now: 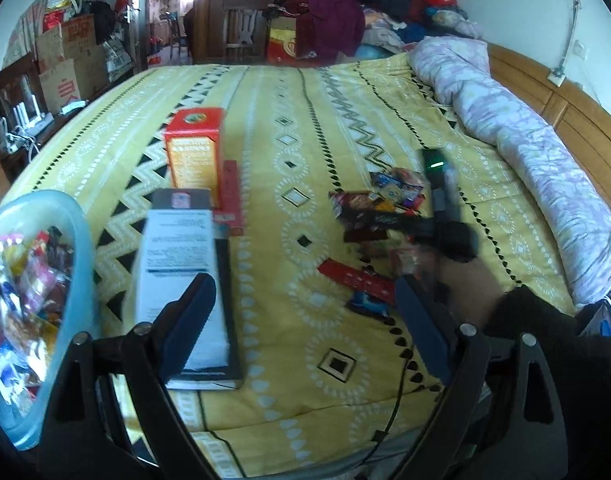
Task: Organize snacks
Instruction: 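Move both tools back over the snacks on the bed, then grasp the red wafer stick with the right tool while the left tool grasps a brown cookie pack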
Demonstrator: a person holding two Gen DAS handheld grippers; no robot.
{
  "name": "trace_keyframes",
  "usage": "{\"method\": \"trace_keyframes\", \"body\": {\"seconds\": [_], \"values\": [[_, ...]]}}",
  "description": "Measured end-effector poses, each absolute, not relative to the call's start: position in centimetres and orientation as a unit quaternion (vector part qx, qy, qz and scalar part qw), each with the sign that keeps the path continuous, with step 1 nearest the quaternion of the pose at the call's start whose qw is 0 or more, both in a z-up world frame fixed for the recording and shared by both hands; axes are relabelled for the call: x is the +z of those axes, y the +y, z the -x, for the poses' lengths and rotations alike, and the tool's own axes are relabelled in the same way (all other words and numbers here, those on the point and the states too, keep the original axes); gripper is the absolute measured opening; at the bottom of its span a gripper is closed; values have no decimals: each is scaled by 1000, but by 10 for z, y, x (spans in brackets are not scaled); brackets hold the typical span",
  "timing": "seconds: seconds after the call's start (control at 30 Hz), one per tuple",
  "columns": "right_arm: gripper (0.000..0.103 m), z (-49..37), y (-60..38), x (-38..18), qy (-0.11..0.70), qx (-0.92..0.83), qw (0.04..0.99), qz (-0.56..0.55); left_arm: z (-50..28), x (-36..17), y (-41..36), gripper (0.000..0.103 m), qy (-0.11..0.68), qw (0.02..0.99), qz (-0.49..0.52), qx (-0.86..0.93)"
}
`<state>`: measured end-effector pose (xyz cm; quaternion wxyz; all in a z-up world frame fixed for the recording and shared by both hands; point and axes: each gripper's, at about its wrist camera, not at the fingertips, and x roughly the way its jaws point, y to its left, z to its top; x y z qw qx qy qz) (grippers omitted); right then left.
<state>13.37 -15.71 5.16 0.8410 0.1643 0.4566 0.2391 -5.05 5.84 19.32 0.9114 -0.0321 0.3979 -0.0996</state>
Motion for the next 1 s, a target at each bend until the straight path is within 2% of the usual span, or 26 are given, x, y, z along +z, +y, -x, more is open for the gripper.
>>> {"method": "trace_keyframes", "body": {"seconds": [0.13, 0.43, 0.47, 0.53, 0.67, 0.8, 0.87, 1.0], "values": [[50, -80, -202, 83, 424, 251, 855, -162, 53, 184, 37, 92, 409, 903, 32, -126], [54, 28, -256, 35, 525, 216, 819, -84, 46, 162, 12, 90, 442, 885, 42, -140], [62, 33, -257, 37, 526, 208, 822, -66, 46, 163, 12, 90, 442, 885, 43, -139], [70, 34, -264, 54, 504, 186, 842, -45, 47, 165, 14, 90, 440, 887, 46, -135], [80, 23, -259, 106, 433, 203, 877, -41, 48, 167, 19, 90, 435, 890, 52, -130], [79, -22, -198, 101, 443, 290, 848, -26, 46, 165, 24, 90, 441, 887, 56, -126], [69, -46, -163, 83, 465, 322, 825, -4, 47, 166, 27, 90, 441, 887, 57, -124], [67, -77, -110, 41, 509, 338, 789, 66, 52, 166, 36, 90, 440, 888, 59, -117]]}}
